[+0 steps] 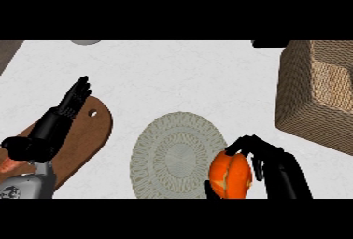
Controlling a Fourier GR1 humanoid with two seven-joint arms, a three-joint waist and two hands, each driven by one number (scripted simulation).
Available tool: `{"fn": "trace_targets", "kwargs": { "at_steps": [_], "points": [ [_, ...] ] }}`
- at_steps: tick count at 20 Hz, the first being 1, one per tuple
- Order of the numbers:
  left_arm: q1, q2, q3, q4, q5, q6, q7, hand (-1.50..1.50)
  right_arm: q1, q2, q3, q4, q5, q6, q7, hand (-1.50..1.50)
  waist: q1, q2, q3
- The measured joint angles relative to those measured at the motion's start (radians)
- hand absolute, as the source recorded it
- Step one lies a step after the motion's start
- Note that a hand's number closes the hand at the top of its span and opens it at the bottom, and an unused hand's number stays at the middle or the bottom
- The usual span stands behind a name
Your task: Pick the squash from the placemat and place it in the basket
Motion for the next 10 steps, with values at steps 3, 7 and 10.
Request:
{"fn": "trace_targets", "kwargs": {
  "at_steps": [3,7,10],
  "points": [
    [-0.012,-0.008,-0.006,0.017,-0.009,0.005,-0.005,0.0,0.043,-0.016,-0.022,-0.171,0.014,0.024,0.067,1.5,0.002,0.001,-0.001],
    [-0.023,-0.014,-0.01,0.032,-0.013,0.002,-0.013,0.0,-0.001,-0.028,-0.116,-0.199,0.011,0.081,0.15,1.5,0.01,0.004,-0.001],
    [-0.016,-0.024,-0.017,0.023,-0.021,0.008,-0.011,0.0,-0.07,-0.029,-0.177,-0.203,0.011,0.145,0.234,1.5,0.016,0.005,-0.001]
  ]
}}
